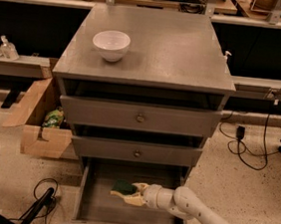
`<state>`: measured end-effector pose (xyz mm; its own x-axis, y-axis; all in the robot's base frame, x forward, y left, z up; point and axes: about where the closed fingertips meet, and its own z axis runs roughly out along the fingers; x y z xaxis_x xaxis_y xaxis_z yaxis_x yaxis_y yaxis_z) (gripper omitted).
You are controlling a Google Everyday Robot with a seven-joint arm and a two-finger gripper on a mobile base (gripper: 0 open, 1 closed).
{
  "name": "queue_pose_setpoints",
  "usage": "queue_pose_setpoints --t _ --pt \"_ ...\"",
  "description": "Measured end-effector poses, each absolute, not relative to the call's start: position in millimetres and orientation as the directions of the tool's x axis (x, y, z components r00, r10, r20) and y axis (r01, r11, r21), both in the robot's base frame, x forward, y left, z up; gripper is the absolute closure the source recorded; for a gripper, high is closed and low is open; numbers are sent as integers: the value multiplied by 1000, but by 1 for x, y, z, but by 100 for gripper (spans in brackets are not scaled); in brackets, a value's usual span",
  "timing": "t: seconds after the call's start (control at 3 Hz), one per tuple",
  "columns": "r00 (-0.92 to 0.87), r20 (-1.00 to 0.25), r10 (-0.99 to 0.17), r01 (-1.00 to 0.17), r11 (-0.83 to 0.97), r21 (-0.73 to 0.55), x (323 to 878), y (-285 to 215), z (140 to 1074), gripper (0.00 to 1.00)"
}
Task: Place sponge into bottom drawer
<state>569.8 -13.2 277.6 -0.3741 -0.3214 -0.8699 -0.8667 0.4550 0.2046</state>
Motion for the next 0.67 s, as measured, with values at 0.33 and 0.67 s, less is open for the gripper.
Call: queue_pose_setpoints --t 0.33,0.67 --pt "-375 -870 -320 -867 453 207 569 -11 278 59" --pt "-375 -870 -320 -868 450 209 568 -9 277 36"
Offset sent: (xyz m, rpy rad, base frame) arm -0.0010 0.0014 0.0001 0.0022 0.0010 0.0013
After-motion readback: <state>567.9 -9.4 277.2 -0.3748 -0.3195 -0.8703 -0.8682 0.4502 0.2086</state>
